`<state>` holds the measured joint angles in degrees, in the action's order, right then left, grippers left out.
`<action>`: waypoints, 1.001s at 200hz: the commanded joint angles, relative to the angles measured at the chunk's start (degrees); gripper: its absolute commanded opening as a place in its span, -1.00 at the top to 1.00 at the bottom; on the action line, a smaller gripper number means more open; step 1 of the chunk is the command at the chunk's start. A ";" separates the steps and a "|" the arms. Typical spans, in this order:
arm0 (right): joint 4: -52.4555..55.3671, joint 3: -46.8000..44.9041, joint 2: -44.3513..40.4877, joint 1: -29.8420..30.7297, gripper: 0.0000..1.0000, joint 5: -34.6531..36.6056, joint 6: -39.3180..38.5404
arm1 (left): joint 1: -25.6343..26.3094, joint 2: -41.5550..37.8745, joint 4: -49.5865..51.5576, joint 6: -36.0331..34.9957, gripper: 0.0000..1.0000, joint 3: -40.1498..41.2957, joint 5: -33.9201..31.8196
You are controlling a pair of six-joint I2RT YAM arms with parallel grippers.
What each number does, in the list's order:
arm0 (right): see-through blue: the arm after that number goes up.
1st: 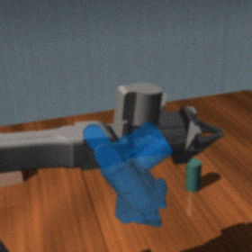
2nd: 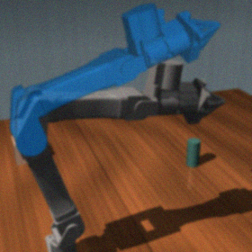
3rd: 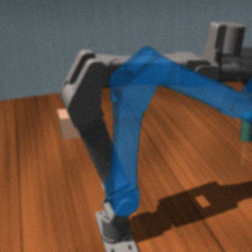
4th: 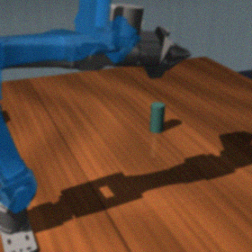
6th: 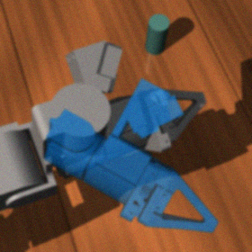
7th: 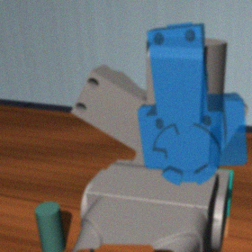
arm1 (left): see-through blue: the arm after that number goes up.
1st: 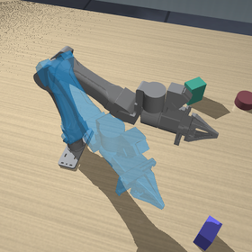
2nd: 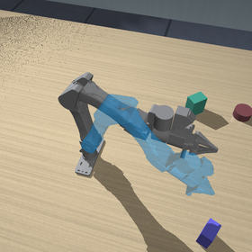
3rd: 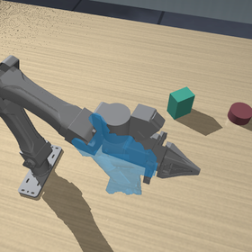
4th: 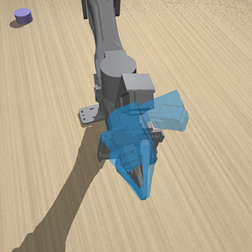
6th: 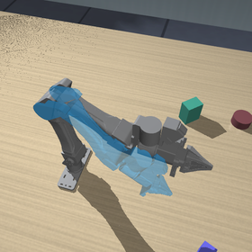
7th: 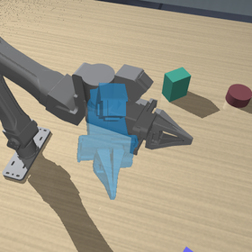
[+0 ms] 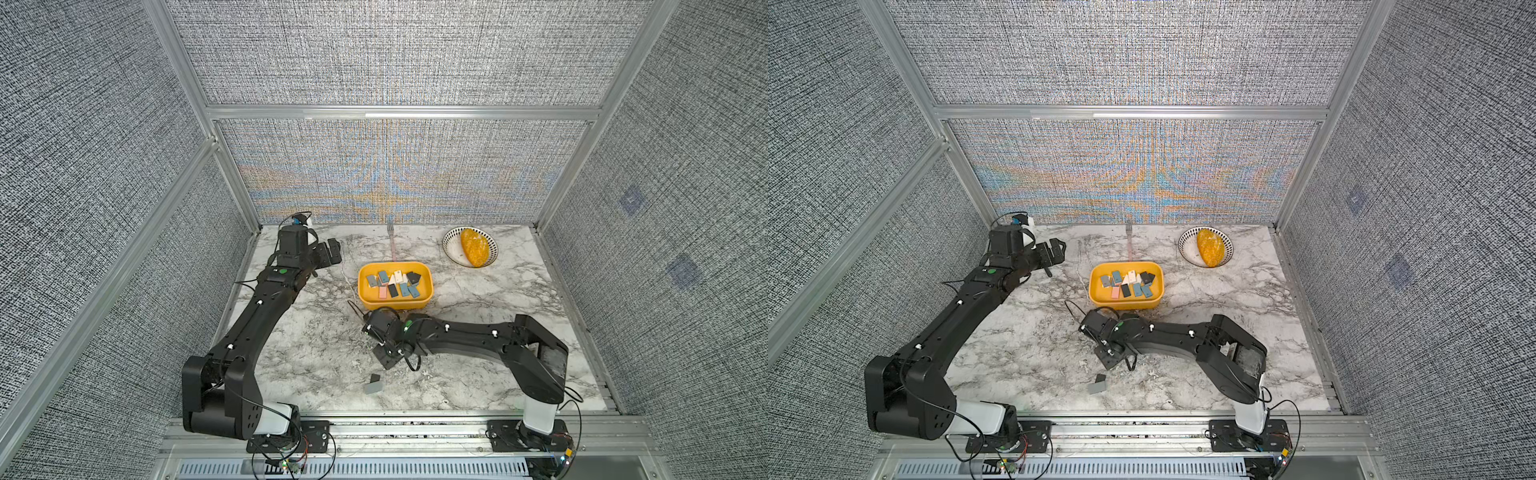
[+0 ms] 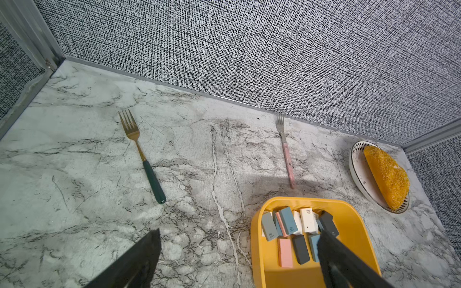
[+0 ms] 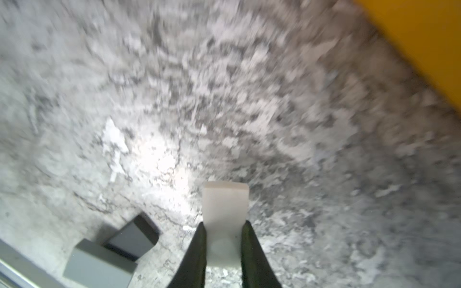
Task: Put the eraser in the storage box
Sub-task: Pick up the eraser from the center of the board, then place the eraser in the storage box.
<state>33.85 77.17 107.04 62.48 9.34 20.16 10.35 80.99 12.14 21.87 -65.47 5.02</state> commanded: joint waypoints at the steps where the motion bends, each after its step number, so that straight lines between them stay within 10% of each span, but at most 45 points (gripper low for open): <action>1: 1.22 3.48 -0.45 -1.90 0.60 4.60 -1.56 | -0.12 0.38 -1.07 -0.07 -1.00 -0.69 0.25; 109: -4.82 25.20 12.94 -19.05 0.60 7.84 -11.64 | -0.06 2.50 -0.45 -0.19 -1.00 -2.99 0.80; 200: -5.12 35.70 25.14 -21.79 0.60 2.42 -13.66 | -0.15 4.59 0.51 -0.69 -1.00 -4.75 0.50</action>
<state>28.91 110.83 130.52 40.58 13.96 7.18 10.33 85.32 12.25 21.82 -69.65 5.93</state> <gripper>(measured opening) 0.228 0.998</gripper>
